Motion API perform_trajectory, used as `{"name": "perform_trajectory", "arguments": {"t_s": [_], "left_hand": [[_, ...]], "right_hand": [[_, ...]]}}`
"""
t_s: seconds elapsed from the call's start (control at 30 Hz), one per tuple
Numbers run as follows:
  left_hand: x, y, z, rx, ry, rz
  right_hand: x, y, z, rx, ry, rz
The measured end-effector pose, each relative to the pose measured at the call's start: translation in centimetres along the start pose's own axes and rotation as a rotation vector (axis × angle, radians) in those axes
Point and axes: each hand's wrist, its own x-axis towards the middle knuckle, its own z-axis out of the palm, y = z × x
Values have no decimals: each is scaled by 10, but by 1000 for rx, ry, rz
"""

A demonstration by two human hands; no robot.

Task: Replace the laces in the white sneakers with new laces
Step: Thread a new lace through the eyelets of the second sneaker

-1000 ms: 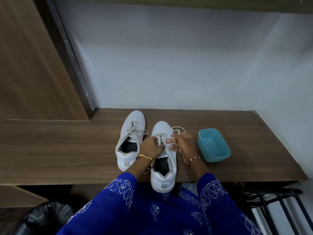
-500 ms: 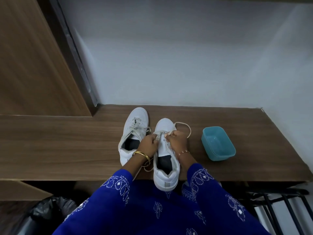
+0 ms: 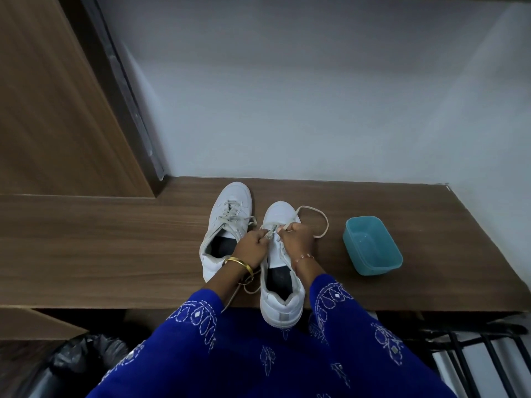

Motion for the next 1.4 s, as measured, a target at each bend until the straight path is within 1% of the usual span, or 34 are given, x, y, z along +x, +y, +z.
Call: {"name": "perform_trajectory", "arguments": {"t_s": [0.13,0.23,0.33,0.47,0.57,0.63,0.73,0.83,0.87,0.93,1.0,1.03,1.13,1.2,1.27,1.33,1.4], "left_hand": [[-1,2,0,-21,3,15],[-1,3,0,-93,-4,18],[-1,3,1,-225,18,-33],[6,-1,3,-300,20,-127],[13,-4,5,-280,68,-178],[16,-2,7,-219,102,-189],[20,1,12,-140,207,-197],[21,5,13,-144,276,-211],[22,5,13,-134,286,-217],[23,5,12,-112,304,-232],[25,2,12,-128,320,-264],[27,1,11,-183,331,-285],[33,-2,6,-506,379,-321],[31,12,-4,-723,405,-302],[25,30,-18,-920,383,-268],[18,41,-35,-1025,420,-236],[14,42,-53,-1019,506,-235]], "right_hand": [[1,1,4,61,-1,72],[-1,1,5,129,-6,107],[-2,-1,3,107,-41,113],[-2,-1,0,81,-73,110],[-4,-1,-1,64,-95,109],[-5,-2,-3,47,-114,97],[-8,-6,-7,50,-158,99],[-16,-11,-14,81,-113,67],[-20,-11,-17,38,-71,33],[-30,-7,-23,-181,-25,-70],[-39,-1,-28,-391,-69,-166],[-43,1,-30,-454,-101,-193],[-55,-7,-31,-597,-175,-242],[-58,-12,-28,-647,-202,-292],[-57,-15,-24,-705,-239,-300],[-53,-15,-25,-733,-275,-293],[-49,-15,-31,-722,-284,-277]]}}
